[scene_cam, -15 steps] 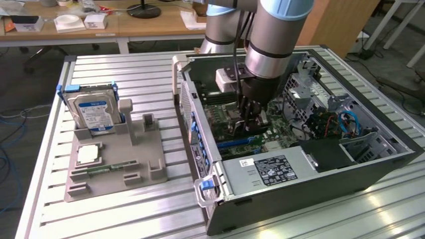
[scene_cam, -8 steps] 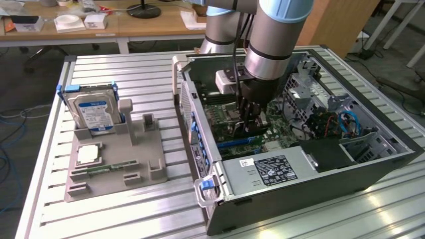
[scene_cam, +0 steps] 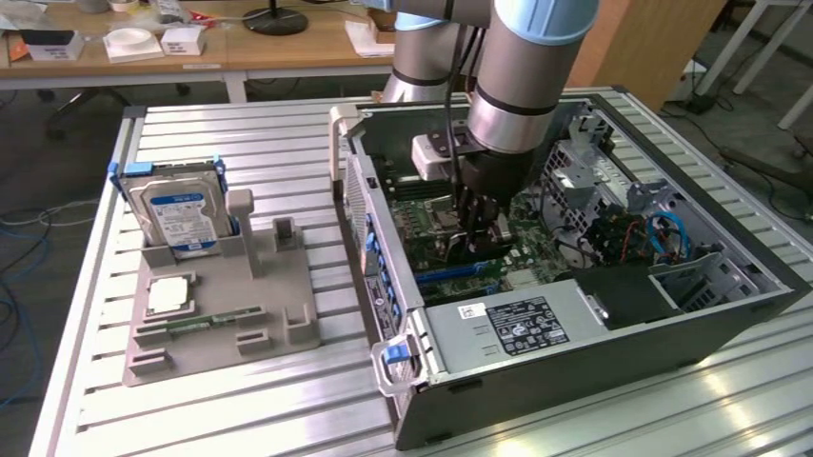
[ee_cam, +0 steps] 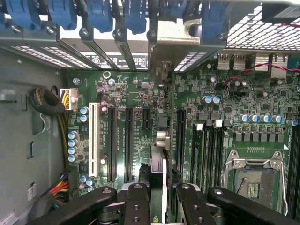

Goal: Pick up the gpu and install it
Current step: 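Insert the gpu into the slot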

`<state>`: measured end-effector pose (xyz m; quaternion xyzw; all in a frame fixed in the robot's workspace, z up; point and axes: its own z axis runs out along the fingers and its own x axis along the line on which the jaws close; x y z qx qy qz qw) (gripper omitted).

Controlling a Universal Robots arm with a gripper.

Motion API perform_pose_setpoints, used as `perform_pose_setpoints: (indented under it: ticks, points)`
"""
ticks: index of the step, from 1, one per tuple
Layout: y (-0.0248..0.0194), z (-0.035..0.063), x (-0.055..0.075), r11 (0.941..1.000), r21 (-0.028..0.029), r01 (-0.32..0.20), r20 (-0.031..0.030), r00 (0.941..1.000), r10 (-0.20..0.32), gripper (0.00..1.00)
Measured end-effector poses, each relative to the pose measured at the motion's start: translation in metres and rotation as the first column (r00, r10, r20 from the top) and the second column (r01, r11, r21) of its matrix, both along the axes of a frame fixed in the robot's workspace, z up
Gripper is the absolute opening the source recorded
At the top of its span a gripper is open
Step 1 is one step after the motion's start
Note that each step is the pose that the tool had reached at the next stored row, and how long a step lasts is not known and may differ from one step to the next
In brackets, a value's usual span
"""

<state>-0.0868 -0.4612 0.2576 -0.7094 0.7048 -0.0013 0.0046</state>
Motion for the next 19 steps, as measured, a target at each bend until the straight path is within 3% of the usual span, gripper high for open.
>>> perform_pose_setpoints:
  ticks: [3,19]
  points:
    - [0.0004,-0.0008,-0.0003,1.0,-0.0002,0.0,0.0072,1.0,0.0,0.27]
    - [0.0008,-0.0041,-0.0062,1.0,0.0005,0.0,0.0075,1.0,0.0,0.27]
